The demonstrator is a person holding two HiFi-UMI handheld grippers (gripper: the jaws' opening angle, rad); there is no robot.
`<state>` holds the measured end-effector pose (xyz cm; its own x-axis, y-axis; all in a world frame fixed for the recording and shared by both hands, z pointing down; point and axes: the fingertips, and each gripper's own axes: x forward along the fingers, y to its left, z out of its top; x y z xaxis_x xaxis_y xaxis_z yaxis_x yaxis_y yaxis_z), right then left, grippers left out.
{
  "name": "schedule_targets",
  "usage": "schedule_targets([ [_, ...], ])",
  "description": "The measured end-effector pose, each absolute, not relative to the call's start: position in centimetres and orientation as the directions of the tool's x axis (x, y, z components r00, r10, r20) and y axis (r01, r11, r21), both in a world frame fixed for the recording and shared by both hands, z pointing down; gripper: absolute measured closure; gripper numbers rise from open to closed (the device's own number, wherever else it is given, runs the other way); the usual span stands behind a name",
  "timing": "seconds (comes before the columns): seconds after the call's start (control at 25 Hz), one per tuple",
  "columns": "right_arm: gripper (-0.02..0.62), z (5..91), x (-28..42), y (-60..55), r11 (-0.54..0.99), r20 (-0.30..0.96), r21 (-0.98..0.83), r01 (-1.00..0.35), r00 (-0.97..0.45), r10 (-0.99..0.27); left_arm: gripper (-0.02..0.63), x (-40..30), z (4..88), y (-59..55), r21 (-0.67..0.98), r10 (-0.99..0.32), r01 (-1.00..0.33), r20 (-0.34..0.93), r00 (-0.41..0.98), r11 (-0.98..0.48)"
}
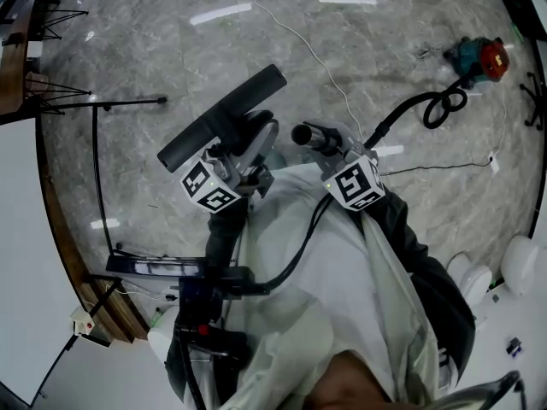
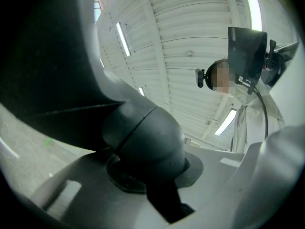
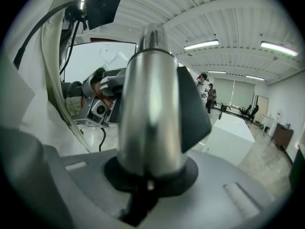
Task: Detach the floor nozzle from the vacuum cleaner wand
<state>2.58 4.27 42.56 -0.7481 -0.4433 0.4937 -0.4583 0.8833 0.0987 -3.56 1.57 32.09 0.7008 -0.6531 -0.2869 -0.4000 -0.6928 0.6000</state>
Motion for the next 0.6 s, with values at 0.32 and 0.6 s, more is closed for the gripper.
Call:
schedule_targets([
  [0.32,0.549,42.63,2.13,4.19,0.885,0.488,0.087,-0.457,-0.755,-0.438,0.526,-3.58,32.38,1.59,0.613,-0.652,-0.389,-0.284,0.703,-0.687],
  [0.6,0.549,42.83,2.43,4.26,0.881,0.502,0.093,-0.464,-0.742,-0.444,0.526,-3.75,32.6,1.46,0.628,-0.665,-0.392,-0.281,0.691,-0.673],
])
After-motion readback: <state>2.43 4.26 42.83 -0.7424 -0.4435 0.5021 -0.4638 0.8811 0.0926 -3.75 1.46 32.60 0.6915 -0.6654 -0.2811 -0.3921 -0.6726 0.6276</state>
